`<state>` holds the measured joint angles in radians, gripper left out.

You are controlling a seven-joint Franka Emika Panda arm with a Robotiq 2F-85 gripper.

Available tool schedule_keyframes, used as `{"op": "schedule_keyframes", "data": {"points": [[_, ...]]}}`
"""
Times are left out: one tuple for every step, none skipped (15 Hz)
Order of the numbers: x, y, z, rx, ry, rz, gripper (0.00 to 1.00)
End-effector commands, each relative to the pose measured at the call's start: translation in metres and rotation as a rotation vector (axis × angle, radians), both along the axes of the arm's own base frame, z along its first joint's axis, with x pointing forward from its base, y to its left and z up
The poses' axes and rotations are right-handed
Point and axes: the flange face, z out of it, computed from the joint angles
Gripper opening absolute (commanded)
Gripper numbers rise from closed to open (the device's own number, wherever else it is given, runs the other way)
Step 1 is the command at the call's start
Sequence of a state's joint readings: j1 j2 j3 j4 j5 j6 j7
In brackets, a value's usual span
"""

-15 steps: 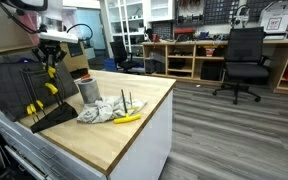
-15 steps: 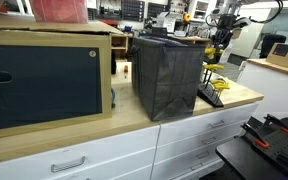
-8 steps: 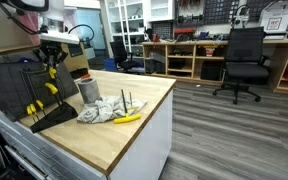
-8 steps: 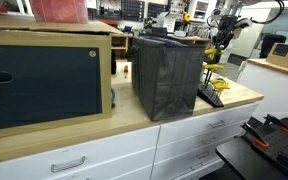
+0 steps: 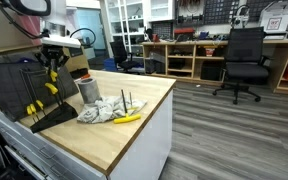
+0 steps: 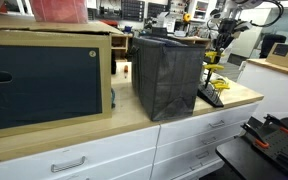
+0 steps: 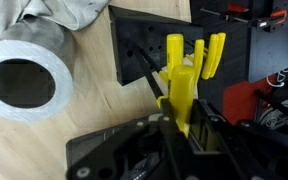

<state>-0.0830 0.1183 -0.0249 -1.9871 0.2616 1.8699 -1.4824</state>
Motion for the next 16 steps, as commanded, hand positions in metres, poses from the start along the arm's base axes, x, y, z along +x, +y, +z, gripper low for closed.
{"op": "schedule_keyframes", "data": {"points": [[0.0006, 0.0006, 0.0058, 0.002, -0.039, -0.016, 0.06], [0.0004, 0.0004, 0.0065, 0.004, -0.041, -0.016, 0.06], [0.0002, 0.0004, 0.0068, 0.008, -0.041, -0.018, 0.06], [-0.0003, 0.0012, 0.0075, 0.013, -0.043, -0.019, 0.06], [-0.0007, 0.0020, 0.0082, 0.017, -0.045, -0.019, 0.06], [-0.0009, 0.0029, 0.0099, 0.020, -0.049, -0.019, 0.06], [-0.0006, 0.0035, 0.0112, 0.024, -0.055, -0.020, 0.06], [0.0001, 0.0037, 0.0126, 0.028, -0.061, -0.021, 0.06], [0.0006, 0.0044, 0.0134, 0.035, -0.065, -0.025, 0.06], [0.0009, 0.0055, 0.0144, 0.041, -0.069, -0.027, 0.06], [0.0011, 0.0077, 0.0141, 0.043, -0.071, -0.025, 0.06], [0.0010, 0.0087, 0.0127, 0.043, -0.071, -0.024, 0.06], [0.0006, 0.0084, 0.0110, 0.042, -0.068, -0.023, 0.06], [-0.0003, 0.0072, 0.0098, 0.040, -0.063, -0.020, 0.06], [-0.0015, 0.0053, 0.0092, 0.036, -0.060, -0.020, 0.06], [-0.0025, 0.0030, 0.0094, 0.034, -0.056, -0.022, 0.06]]}}
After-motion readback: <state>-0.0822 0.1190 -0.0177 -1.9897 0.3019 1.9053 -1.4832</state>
